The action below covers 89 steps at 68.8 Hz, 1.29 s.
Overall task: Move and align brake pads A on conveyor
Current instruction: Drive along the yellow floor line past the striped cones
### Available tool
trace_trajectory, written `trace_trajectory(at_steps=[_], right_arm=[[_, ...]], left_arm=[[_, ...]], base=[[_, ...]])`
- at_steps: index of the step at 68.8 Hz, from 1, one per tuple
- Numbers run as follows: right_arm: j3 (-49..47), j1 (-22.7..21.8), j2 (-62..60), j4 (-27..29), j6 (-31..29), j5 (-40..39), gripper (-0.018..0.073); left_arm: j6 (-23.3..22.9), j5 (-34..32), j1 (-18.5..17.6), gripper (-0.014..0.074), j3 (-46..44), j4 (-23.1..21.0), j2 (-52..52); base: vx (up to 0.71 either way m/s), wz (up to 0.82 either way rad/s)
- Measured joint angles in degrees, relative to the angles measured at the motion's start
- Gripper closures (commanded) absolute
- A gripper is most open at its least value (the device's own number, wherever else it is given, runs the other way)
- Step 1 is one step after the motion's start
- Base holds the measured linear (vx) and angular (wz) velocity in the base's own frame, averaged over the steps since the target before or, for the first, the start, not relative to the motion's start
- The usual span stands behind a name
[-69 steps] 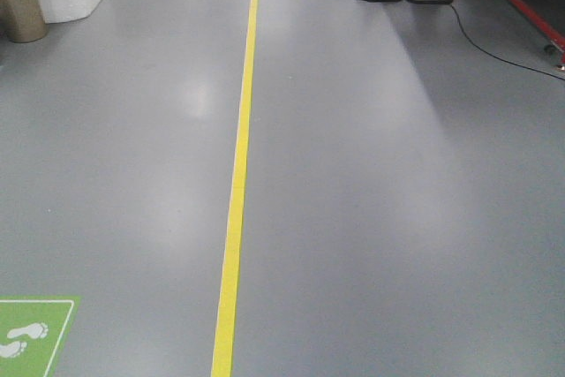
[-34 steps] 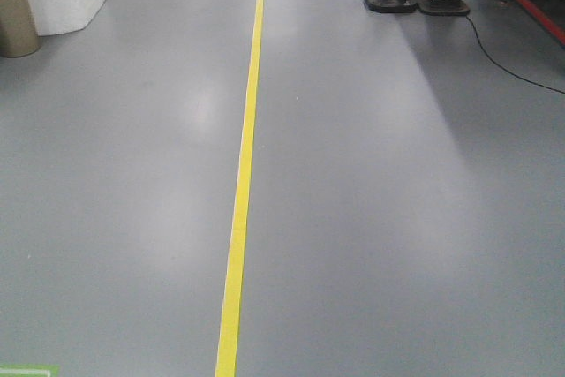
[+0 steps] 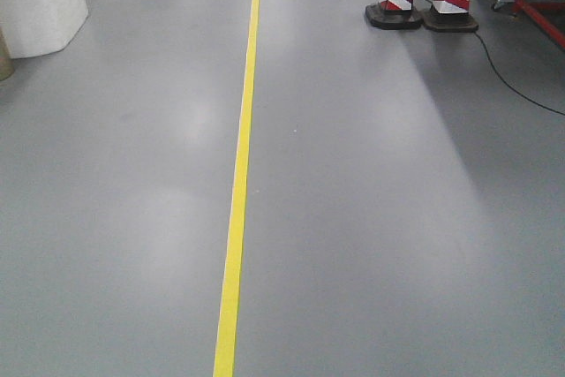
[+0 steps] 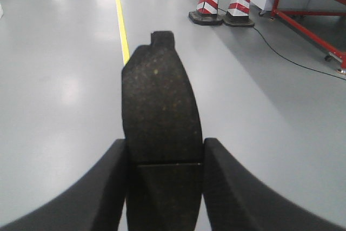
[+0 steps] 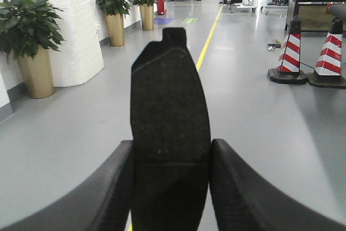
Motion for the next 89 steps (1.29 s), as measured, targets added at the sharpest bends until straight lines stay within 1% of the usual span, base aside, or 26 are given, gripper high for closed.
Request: trace_trajectory(at_steps=[89], right_arm=[[0.0,0.0,0.0,0.0,0.0,-0.01,0.0564]], left_arm=[[0.0,-0.06,0.0,0.0602,0.0,0.0,0.0]], base=[[0.72,-0.01]])
